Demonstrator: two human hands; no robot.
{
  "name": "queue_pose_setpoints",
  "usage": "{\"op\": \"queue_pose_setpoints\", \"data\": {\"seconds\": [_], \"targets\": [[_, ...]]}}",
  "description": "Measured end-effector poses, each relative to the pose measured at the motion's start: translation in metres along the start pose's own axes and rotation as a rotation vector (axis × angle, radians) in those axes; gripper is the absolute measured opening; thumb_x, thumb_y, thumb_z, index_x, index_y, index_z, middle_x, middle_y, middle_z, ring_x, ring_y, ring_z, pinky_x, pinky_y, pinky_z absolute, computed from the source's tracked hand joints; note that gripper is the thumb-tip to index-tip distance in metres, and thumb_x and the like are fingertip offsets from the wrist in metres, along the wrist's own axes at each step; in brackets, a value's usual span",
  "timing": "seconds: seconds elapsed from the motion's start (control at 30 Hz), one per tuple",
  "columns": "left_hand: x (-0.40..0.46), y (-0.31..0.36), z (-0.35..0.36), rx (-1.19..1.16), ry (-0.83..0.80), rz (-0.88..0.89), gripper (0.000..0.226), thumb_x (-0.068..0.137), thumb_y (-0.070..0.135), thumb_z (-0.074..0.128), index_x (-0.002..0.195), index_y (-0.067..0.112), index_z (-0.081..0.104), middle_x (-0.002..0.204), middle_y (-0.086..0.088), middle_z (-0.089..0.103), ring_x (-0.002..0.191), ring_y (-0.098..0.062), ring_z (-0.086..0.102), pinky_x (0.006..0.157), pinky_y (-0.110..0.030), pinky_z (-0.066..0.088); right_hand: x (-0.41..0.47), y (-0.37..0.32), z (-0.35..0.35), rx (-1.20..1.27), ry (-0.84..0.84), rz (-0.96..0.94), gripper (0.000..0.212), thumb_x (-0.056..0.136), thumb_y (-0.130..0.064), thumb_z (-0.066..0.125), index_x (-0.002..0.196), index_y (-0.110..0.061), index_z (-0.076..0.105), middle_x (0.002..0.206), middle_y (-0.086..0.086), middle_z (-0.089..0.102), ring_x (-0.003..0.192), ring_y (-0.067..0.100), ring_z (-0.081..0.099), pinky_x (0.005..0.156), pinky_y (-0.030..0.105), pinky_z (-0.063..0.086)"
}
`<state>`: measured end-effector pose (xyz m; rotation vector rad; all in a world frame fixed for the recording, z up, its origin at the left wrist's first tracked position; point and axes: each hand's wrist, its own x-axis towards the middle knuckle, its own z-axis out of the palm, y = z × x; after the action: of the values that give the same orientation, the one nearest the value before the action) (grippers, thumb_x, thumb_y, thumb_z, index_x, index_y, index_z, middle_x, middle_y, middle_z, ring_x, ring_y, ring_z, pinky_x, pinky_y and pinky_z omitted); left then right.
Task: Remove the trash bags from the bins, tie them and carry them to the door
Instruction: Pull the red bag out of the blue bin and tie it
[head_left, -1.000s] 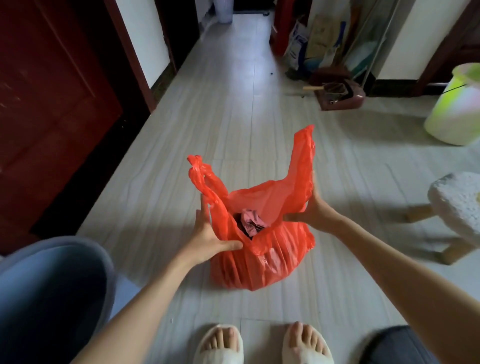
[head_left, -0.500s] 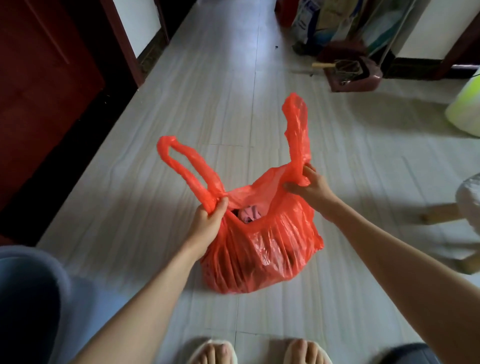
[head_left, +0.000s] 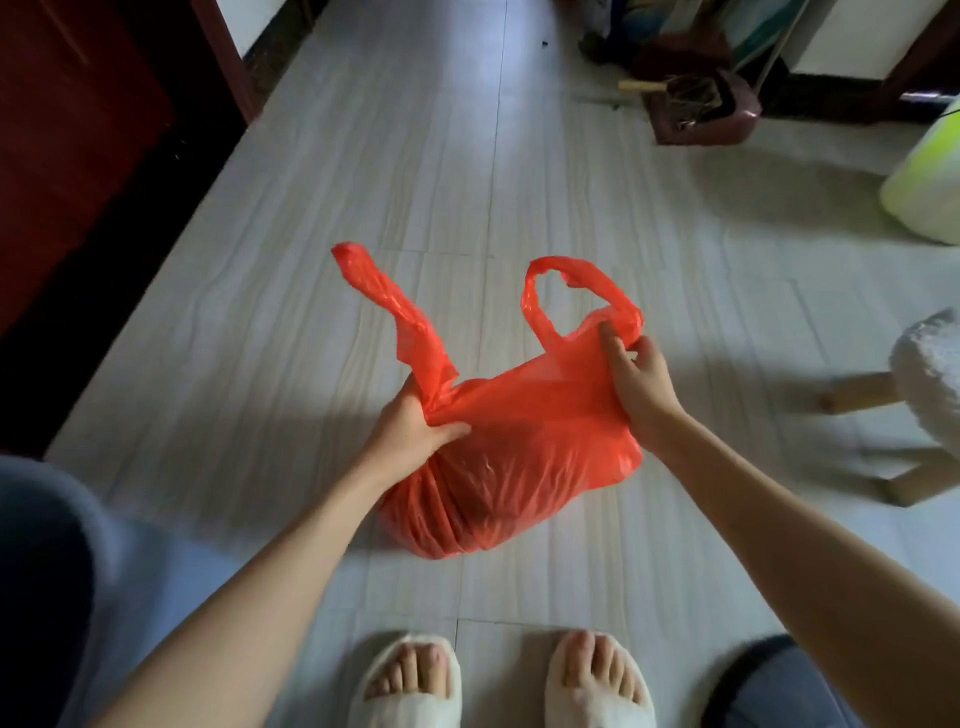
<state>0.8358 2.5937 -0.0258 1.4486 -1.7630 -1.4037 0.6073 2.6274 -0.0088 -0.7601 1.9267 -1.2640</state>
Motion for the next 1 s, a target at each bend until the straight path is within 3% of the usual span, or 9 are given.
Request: {"op": "queue_pose_setpoints", "data": {"seconds": [0.13,0.27,0.37,0.43,0.5,0.6,0.7,0.83,1.0], "targets": [[-0.002,0.009,0.002,-0.256,0.086,-0.069,0.01,0.08,0.005,0.068,0.088,0.009,0.068,0.057,0.018,0.066,0.059,0.01,0.061,0.057,-0.002,0.044,-0.015,0.001,-0.006,0.149,-0.315,0.261,0.092,0.053,-0.07,0.069,0.12,-0.01,0.051,0.103,0.007,0.067,0.091,0.014,0.065,0.087,0.036,0.052],[-0.005,0.01,0.008,-0.53,0.05,-0.17,0.017,0.079,0.001,0.065,0.073,0.016,0.071,0.061,0.008,0.071,0.062,-0.003,0.068,0.063,-0.014,0.052,-0.027,-0.006,-0.017,0.298,-0.768,0.13,0.099,0.046,-0.08,0.063,0.126,-0.024,0.049,0.1,-0.018,0.061,0.097,0.003,0.056,0.093,0.031,0.039],[-0.003,0.008,0.01,-0.772,0.031,-0.288,0.022,0.081,0.003,0.06,0.068,0.014,0.073,0.066,-0.001,0.073,0.064,-0.014,0.069,0.063,-0.022,0.056,-0.033,-0.003,-0.019,0.268,-0.895,0.164,0.098,0.039,-0.074,0.074,0.116,-0.016,0.054,0.109,-0.003,0.063,0.104,0.018,0.058,0.096,0.042,0.043],[-0.004,0.01,0.012,-0.836,0.005,-0.297,0.019,0.083,0.005,0.058,0.075,0.013,0.073,0.071,-0.004,0.074,0.068,-0.017,0.07,0.064,-0.024,0.057,-0.037,0.004,-0.016,-0.075,-0.884,0.084,0.081,0.048,-0.06,0.08,0.103,-0.005,0.059,0.094,0.003,0.066,0.092,0.018,0.062,0.084,0.036,0.049],[-0.005,0.013,0.015,-0.819,0.019,-0.267,0.018,0.084,0.004,0.057,0.078,0.013,0.072,0.07,-0.003,0.074,0.068,-0.016,0.07,0.065,-0.025,0.057,-0.044,0.009,-0.007,-0.339,-0.815,-0.006,0.041,0.064,-0.037,0.079,0.097,-0.018,0.062,0.098,0.004,0.069,0.093,0.018,0.065,0.09,0.038,0.052],[-0.007,0.016,0.015,-0.778,0.089,-0.245,0.027,0.085,0.004,0.057,0.066,0.015,0.072,0.062,0.002,0.072,0.061,-0.013,0.069,0.068,-0.025,0.055,-0.047,0.01,0.0,-0.179,-0.438,-0.026,0.007,0.082,-0.019,0.067,0.088,-0.015,0.066,0.098,0.016,0.068,0.093,0.025,0.063,0.091,0.045,0.051],[-0.008,0.013,0.011,-0.739,0.123,-0.251,0.02,0.084,0.003,0.058,0.071,0.015,0.067,0.059,0.004,0.07,0.058,-0.011,0.067,0.071,-0.029,0.051,-0.04,-0.005,-0.004,0.224,-0.174,0.032,0.024,0.094,-0.02,0.047,0.075,-0.02,0.062,0.091,0.012,0.068,0.086,0.022,0.064,0.082,0.036,0.052],[-0.016,0.013,0.009,-0.605,0.013,-0.227,0.019,0.084,0.003,0.059,0.073,0.015,0.069,0.064,0.007,0.072,0.068,-0.01,0.069,0.078,-0.026,0.05,-0.029,-0.011,0.003,0.034,0.081,0.026,0.03,0.096,-0.024,0.038,0.068,-0.019,0.047,0.065,-0.003,0.047,0.062,0.01,0.044,0.06,0.027,0.038],[-0.017,0.018,0.014,-0.602,0.017,-0.226,0.016,0.085,0.004,0.059,0.078,0.014,0.068,0.063,0.007,0.072,0.065,-0.008,0.069,0.071,-0.022,0.052,-0.035,-0.017,0.019,0.481,-0.039,0.253,0.026,0.092,-0.034,0.049,0.069,-0.021,0.048,0.053,-0.007,0.045,0.052,0.008,0.046,0.053,0.024,0.04]]}}
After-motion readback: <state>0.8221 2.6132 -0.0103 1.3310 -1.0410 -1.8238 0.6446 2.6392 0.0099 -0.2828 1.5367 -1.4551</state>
